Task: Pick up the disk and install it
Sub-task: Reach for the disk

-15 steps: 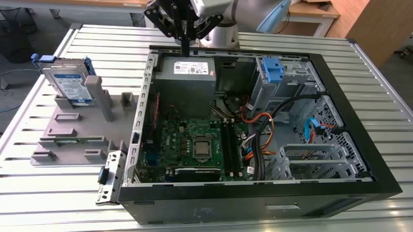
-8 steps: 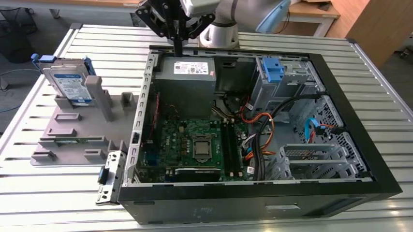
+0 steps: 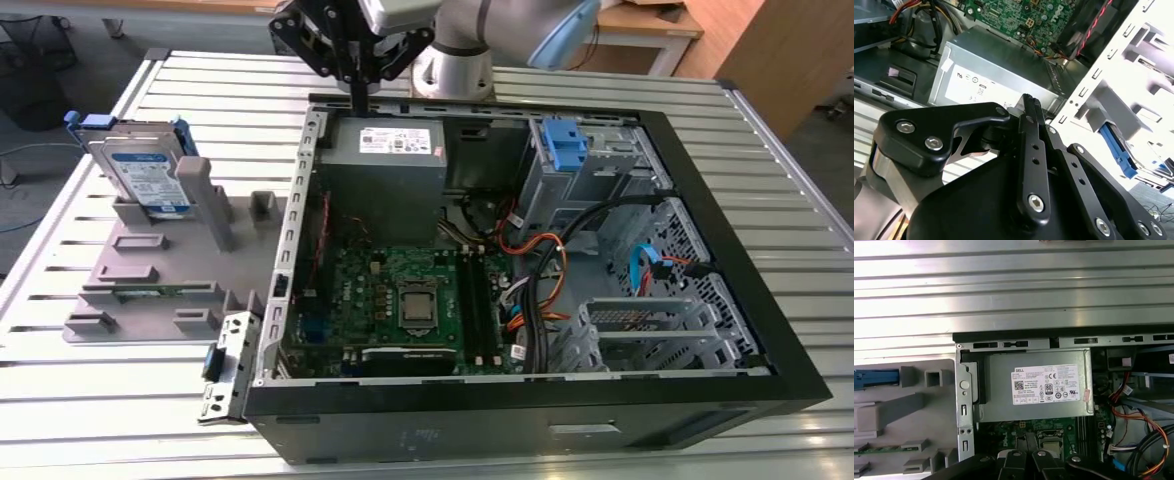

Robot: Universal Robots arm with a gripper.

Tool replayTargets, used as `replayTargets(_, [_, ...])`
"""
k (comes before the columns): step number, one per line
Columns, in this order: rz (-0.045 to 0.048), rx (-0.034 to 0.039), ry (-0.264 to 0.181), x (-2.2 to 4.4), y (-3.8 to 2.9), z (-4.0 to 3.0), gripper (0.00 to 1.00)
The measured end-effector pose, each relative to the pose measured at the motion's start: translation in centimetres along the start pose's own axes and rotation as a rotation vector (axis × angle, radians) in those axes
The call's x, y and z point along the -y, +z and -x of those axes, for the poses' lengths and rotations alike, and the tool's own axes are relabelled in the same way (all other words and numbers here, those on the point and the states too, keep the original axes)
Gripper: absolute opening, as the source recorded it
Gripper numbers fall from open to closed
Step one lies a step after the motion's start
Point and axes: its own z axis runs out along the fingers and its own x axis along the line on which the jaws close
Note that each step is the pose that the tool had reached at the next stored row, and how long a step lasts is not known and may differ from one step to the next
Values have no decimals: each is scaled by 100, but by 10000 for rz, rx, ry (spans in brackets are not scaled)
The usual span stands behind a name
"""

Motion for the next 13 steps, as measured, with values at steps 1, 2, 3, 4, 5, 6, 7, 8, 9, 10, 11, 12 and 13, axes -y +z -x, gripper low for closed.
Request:
replayTargets(1, [0,1,0,2,0,-20,11])
replayTargets(2, [1,3,0,3,0,-41,11])
replayTargets(3, [0,4,-1,5,0,-62,11])
replayTargets(4, [1,6,-2,7,0,-84,11])
replayTargets(5, [1,6,-1,8,0,-106,11])
replayTargets(6, [0,7,0,10,0,-129,11])
replayTargets(7, [1,8,0,12,0,-151,11])
replayTargets(8, [1,10,1,13,1,-174,11])
replayTargets(9, [1,11,1,15,1,-196,11])
replayTargets(10, [1,12,1,17,1,-221,11])
replayTargets(11, [1,13,1,19,0,-245,11])
replayTargets(12, [0,14,1,21,0,-268,11])
replayTargets(13, [1,15,3,22,0,-290,11])
